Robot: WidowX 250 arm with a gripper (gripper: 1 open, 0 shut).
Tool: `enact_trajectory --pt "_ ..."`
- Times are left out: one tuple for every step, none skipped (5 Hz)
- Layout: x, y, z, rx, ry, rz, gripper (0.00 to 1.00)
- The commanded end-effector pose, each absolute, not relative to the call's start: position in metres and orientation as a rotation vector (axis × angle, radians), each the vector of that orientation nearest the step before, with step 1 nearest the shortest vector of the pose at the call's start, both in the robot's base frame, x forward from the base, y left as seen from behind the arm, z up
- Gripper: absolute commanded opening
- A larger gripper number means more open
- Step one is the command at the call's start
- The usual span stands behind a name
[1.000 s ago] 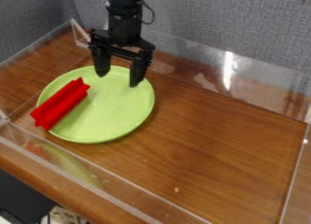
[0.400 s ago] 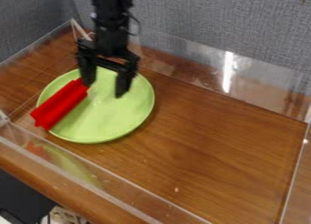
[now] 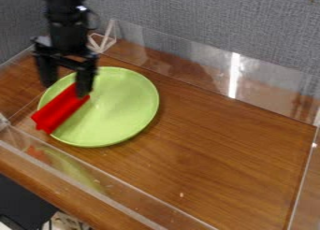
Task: Put the red object on the right side
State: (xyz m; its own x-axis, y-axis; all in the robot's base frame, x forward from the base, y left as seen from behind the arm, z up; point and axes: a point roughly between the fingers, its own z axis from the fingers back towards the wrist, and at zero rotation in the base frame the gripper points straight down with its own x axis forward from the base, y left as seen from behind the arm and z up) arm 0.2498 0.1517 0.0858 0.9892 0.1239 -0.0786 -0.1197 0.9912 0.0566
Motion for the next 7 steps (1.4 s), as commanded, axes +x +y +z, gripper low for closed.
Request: enact_trajectory --pt "0.248 0.16 0.116 0.078 0.016 0.087 1.0" --pt "0.254 0.16 0.121 0.073 0.014 0.07 1.0" --pt "0.255 0.143 0.107 0.076 0.02 0.058 1.0" --pt "0.255 0.127 0.097 0.074 0.017 0.043 1.0" --pt "0.256 0.127 0.093 0.076 0.01 0.036 1.0" --pt "0.257 0.134 0.091 0.088 0.013 0.05 1.0" --pt "0.258 0.139 0.088 0.099 0.018 0.062 1.0"
